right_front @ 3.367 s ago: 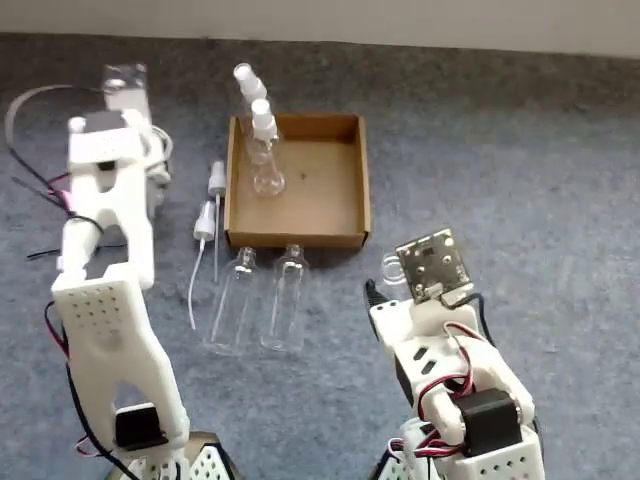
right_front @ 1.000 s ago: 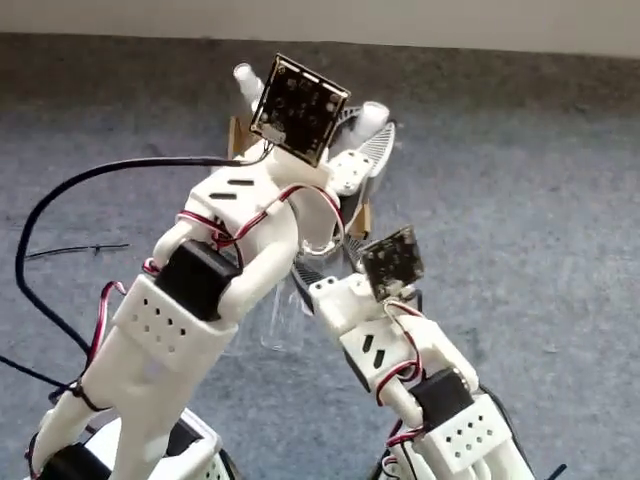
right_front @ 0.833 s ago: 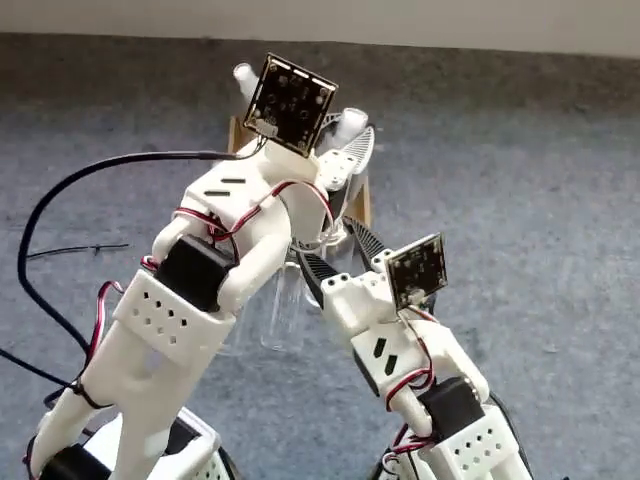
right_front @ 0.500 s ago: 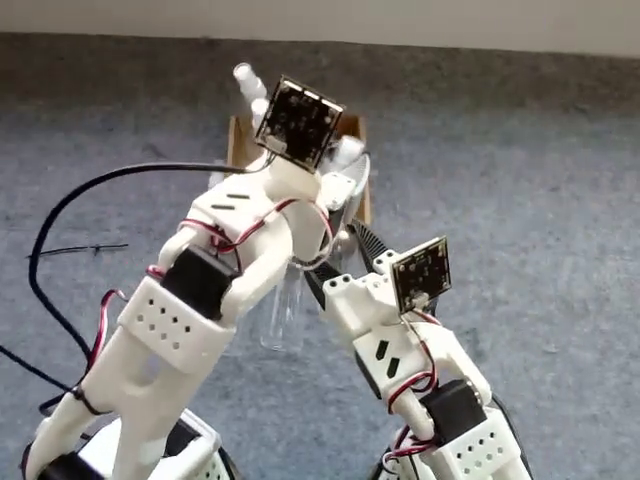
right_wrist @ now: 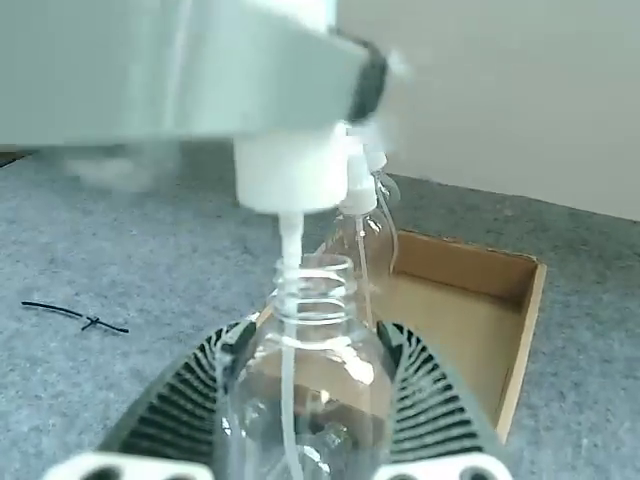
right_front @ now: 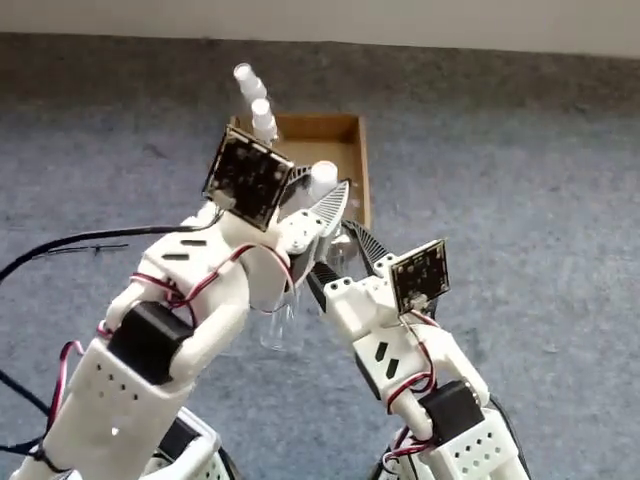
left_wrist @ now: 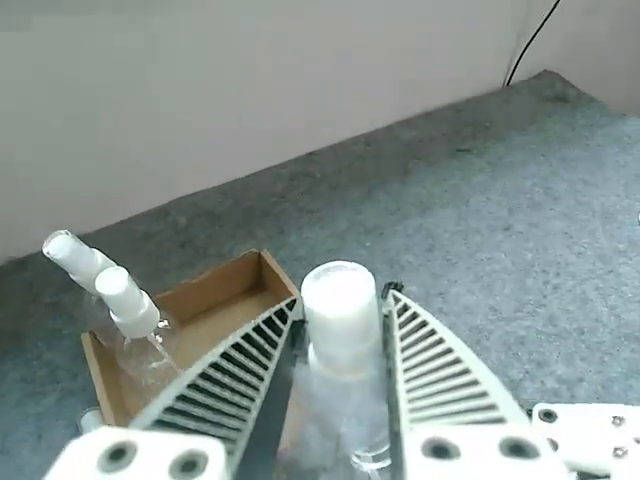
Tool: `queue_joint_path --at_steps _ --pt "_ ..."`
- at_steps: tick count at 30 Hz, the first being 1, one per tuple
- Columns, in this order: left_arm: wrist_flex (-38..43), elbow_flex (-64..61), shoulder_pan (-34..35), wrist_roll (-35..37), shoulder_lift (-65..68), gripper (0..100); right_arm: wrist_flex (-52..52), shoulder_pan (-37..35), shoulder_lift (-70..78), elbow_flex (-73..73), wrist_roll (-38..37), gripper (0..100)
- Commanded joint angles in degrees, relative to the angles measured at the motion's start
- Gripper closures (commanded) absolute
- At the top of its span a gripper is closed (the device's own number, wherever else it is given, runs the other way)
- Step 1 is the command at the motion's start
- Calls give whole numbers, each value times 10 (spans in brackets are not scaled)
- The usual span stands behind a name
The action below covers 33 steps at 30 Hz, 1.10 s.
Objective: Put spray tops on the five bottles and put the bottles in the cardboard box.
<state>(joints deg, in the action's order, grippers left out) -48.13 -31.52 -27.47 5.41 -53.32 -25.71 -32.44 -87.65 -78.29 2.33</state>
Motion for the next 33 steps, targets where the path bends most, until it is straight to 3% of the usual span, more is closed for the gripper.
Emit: queue_joint_path --at_steps 1,9,14,21,25,29,33 --pt "-2 45 7 -31 -36 880 3 8 -7 7 4 994" --pt "-49 57 7 -33 -18 870 2 8 -7 8 4 994" --pt "-48 61 7 -33 0 796 2 8 -8 7 4 994" --pt "-46 112 34 -33 5 798 2 8 -10 7 4 994" --pt "-35 131 58 -33 44 851 2 8 -10 7 4 994" --pt "-37 138 55 -84 105 859 2 8 -10 7 3 994" --pt "-37 133 55 -90 106 859 2 8 -10 7 3 994"
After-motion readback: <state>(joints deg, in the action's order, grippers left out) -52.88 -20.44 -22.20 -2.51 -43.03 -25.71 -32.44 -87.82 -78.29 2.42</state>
